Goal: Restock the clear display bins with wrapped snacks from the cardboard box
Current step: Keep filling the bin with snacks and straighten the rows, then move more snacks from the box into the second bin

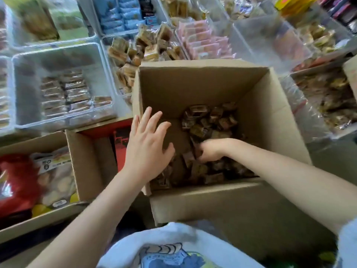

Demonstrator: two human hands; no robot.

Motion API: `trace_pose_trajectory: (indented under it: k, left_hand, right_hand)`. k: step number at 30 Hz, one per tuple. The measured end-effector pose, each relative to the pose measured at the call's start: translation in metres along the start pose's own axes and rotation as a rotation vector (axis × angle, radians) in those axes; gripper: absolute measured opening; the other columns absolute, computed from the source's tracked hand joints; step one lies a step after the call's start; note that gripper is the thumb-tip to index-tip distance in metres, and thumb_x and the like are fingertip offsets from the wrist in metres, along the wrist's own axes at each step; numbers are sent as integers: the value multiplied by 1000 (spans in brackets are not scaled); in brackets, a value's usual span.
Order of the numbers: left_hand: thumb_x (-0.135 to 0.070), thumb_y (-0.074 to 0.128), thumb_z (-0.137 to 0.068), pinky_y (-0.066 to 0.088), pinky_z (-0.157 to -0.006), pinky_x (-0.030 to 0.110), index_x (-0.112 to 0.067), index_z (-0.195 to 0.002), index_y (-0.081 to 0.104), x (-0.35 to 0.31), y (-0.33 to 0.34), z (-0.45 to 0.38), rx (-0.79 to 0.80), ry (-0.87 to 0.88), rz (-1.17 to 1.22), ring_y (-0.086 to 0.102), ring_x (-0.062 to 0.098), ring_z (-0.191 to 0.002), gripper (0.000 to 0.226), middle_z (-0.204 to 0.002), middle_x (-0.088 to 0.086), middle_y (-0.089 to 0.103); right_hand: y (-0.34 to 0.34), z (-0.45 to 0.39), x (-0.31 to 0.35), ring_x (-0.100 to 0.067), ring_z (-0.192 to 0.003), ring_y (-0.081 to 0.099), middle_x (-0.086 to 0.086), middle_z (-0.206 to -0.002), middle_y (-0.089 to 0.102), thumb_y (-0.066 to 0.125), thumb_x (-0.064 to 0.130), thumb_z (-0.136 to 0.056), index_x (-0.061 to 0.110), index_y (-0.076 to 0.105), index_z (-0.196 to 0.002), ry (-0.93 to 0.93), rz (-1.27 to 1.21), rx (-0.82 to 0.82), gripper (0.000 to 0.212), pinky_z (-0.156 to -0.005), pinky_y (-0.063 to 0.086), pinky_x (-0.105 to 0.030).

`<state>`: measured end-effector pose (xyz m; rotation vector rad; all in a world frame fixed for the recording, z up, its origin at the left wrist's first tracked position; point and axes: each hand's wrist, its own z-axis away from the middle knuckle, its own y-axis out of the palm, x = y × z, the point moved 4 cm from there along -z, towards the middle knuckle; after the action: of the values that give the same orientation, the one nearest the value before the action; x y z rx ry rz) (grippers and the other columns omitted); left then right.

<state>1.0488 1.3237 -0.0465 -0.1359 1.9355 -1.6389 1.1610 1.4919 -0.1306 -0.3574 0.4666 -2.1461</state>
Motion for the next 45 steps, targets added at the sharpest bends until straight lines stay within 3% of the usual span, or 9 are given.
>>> trace_pose_trajectory:
  k: [4, 11, 14, 18, 24, 29, 36, 42, 45]
  left_hand:
    - [-37, 62, -91, 3, -126, 48, -18, -138, 57, 2, 0, 2, 11, -20, -66, 14, 29, -155, 51, -157, 9, 40]
    - [-36, 65, -90, 4, -126, 48, -20, -134, 61, 0, 0, 3, -13, -48, -81, 15, 27, -154, 47, -156, 7, 42]
    - [-37, 66, -90, 4, -126, 49, -21, -135, 60, 1, 0, 3, 2, -42, -88, 14, 26, -154, 48, -156, 6, 42]
    - [-54, 54, -88, 7, -126, 48, -27, -135, 59, -1, -3, 4, 10, -65, 52, 16, 18, -154, 54, -152, -3, 47]
    - [-52, 60, -81, 41, -112, 37, -40, -127, 63, 1, -34, 9, 70, -390, 968, 56, 5, -125, 47, -126, -16, 67]
    - [-21, 61, -100, 50, -88, 19, -33, -123, 65, 19, -67, 25, -186, -352, 1122, 67, 11, -107, 26, -109, -5, 74]
    - [-11, 69, -94, 58, -79, 22, -25, -123, 70, 109, -114, 52, -424, -342, 1039, 73, 12, -94, 32, -102, -2, 77]
    - [-28, 67, -95, 55, -88, 27, -37, -139, 57, 229, -121, 73, -223, -363, 702, 65, -1, -97, 46, -115, -11, 65]
    - [-34, 62, -97, 48, -103, 34, -30, -148, 47, 293, -109, 75, -99, -416, 563, 58, 10, -118, 53, -135, -3, 55]
  right_hand:
    - [57, -32, -23, -36, -125, 54, -12, -141, 49, 64, 46, -93, 14, 49, -143, 46, 102, 433, 61, -91, 56, -48]
    - [72, -56, -31, -27, -114, 57, -10, -139, 55, 66, 46, -93, 15, 52, -140, -32, 103, 410, 58, -81, 50, -35]
    - [61, -53, -34, -28, -124, 56, -8, -135, 58, 76, 36, -87, 14, 55, -137, -24, -255, 432, 58, -91, 54, -35]
    - [13, -1, -8, -32, -106, 65, -17, -110, 68, 52, 31, -103, 6, 64, -122, -360, -945, 604, 34, -85, 56, -35]
    - [-54, 69, 24, -30, -88, 67, -22, -110, 64, 30, 29, -103, 0, 55, -131, -724, -1294, 453, 47, -65, 54, -32]
    - [-83, 94, 80, -35, -101, 64, -26, -122, 61, 27, 34, -105, 0, 51, -140, -872, -1376, 344, 54, -76, 56, -34]
    - [-107, 89, 200, -31, -96, 66, -20, -111, 65, 53, 27, -101, 1, 54, -134, -813, -1320, 14, 42, -72, 55, -34]
    - [-107, 50, 306, -28, -91, 69, -18, -103, 69, 55, 15, -100, 2, 61, -120, -678, -1432, -57, 25, -72, 59, -38]
    - [-119, 18, 340, -31, -94, 72, -21, -108, 71, 54, 6, -100, 2, 60, -119, -554, -1470, -154, 21, -76, 61, -41]
